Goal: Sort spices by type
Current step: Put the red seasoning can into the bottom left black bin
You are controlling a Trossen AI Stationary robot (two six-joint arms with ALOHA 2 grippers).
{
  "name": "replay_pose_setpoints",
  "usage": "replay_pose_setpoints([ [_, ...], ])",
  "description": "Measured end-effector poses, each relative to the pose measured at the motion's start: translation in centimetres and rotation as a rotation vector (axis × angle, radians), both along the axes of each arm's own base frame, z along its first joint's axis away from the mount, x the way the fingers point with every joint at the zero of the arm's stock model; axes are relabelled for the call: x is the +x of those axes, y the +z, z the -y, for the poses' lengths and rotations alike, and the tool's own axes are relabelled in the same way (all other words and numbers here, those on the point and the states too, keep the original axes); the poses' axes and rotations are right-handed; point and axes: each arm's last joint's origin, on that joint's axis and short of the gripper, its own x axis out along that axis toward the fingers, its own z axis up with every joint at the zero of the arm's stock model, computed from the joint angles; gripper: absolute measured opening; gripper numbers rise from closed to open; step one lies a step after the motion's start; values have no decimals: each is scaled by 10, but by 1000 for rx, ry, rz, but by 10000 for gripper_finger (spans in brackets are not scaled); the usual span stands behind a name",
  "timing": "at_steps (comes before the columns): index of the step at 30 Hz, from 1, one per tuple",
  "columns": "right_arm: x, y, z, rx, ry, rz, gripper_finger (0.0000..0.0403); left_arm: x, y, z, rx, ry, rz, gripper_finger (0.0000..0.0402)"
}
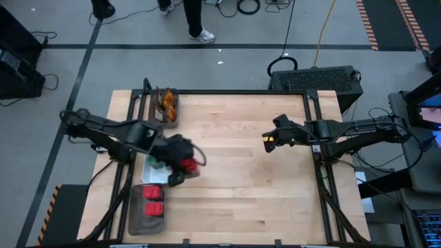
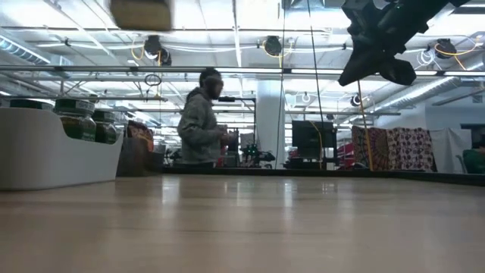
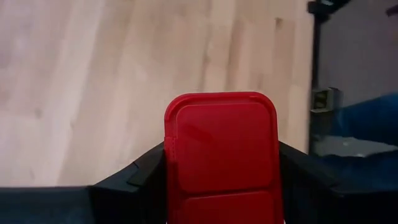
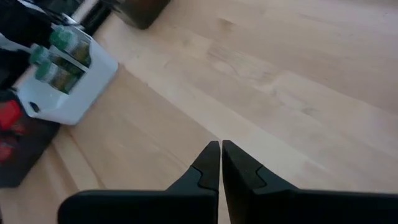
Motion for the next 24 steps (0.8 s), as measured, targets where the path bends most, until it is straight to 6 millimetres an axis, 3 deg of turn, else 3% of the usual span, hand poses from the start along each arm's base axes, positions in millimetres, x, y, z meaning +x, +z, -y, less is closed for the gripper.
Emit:
replay_pose_setpoints([
  [9, 14, 0, 0, 0, -5, 74, 0, -64, 11, 53, -35, 12, -105, 226],
  [16, 37, -11, -2, 11, 1, 104, 0, -106, 8, 105, -69, -124, -149, 226],
  [20, 49, -15, -5, 17, 5, 139, 0, -125, -4, 127, -37, -132, -154, 226],
  [24, 60, -19, -8, 26, 6, 178, 0, -137, -30, 149, -23, -149, -189, 226],
])
